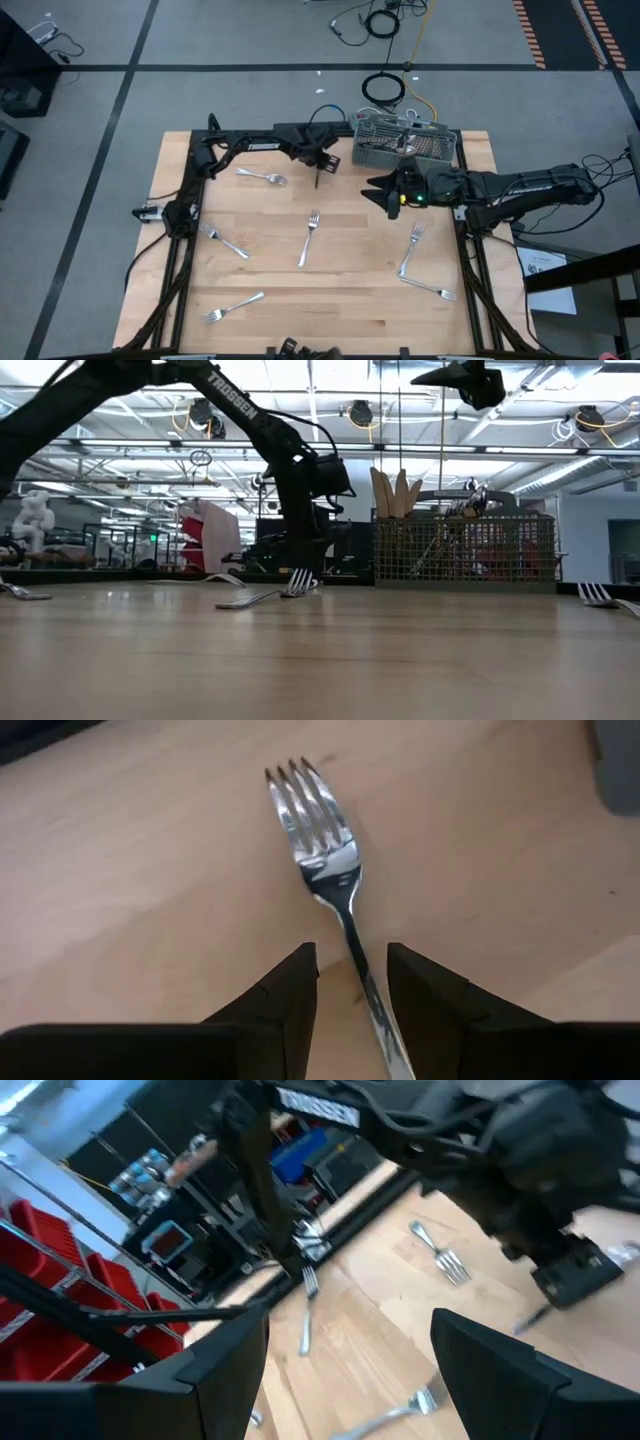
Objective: Sort silverware
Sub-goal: Put the silver fork into the silverware basket
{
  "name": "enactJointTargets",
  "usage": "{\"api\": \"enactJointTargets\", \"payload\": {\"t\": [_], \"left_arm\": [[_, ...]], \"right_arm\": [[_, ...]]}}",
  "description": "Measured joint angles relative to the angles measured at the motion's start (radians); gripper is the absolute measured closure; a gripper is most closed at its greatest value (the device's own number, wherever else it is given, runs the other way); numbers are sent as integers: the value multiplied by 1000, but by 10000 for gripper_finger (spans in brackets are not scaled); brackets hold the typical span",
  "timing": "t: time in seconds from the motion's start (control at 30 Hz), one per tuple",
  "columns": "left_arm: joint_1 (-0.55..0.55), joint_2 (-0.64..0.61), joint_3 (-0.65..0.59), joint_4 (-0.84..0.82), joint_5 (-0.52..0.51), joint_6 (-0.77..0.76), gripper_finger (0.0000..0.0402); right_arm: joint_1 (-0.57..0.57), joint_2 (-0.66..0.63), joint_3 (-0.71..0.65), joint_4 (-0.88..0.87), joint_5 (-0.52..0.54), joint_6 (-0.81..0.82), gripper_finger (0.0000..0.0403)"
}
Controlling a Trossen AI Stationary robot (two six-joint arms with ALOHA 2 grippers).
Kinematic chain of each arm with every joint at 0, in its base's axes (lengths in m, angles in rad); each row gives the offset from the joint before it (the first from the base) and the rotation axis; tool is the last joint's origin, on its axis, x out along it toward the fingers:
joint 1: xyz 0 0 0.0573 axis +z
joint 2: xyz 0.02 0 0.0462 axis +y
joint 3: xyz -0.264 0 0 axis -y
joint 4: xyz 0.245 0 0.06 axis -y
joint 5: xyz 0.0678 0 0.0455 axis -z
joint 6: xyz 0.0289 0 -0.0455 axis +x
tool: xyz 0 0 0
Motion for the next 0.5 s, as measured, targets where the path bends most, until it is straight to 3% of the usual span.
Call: {"api": "enactJointTargets", "payload": {"t": [0.3, 0.5], "left_arm": [[22, 72, 150, -175, 61, -20, 270], [39, 77, 160, -201, 138, 29, 270]], "right_arm": [[15, -16, 1, 57, -23, -44, 133], [53, -16, 1, 91, -23, -72, 133]]}}
